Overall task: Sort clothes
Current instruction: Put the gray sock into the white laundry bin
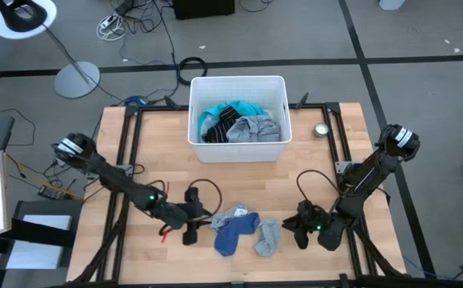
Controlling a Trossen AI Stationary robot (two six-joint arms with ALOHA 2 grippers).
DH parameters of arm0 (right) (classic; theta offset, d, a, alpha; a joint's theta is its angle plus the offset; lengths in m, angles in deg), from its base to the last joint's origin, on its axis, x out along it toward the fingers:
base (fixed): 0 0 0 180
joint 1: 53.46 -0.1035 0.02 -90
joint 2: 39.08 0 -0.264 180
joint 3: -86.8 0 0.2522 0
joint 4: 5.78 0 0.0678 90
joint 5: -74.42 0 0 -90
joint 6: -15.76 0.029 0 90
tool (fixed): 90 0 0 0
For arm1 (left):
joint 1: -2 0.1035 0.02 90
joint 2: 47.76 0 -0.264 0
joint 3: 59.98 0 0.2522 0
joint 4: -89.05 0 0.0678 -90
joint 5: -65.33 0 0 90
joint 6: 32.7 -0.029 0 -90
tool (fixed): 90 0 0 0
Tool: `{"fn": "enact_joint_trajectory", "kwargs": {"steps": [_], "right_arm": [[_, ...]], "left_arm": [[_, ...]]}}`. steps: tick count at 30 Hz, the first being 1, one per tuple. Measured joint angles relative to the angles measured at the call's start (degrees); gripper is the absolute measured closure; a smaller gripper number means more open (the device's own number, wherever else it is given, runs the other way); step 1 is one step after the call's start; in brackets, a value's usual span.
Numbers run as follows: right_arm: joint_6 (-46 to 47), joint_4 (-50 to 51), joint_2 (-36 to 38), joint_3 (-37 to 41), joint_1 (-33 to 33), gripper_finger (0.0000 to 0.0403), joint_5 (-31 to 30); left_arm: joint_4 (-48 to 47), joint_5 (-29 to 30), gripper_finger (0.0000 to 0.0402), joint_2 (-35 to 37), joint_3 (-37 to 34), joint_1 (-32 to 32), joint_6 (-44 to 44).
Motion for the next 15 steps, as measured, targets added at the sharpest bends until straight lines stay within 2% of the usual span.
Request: {"fn": "enact_joint_trajectory", "kwargs": {"steps": [8,12,15], "right_arm": [[-7.22,-5.36,0.02,0.0,0.01,0.0314,-0.17],[-7.77,-5.39,0.02,0.0,0.01,0.0314,-0.2],[-7.79,-5.46,0.02,0.0,0.01,0.0314,-0.17]], "left_arm": [[0.83,-1.47,0.0265,-7.78,4.36,0.12,-0.13],[2.01,-1.53,0.0267,-10.66,4.97,0.18,0.13],[3.58,-3.22,0.029,-12.39,5.38,0.37,0.6]]}}
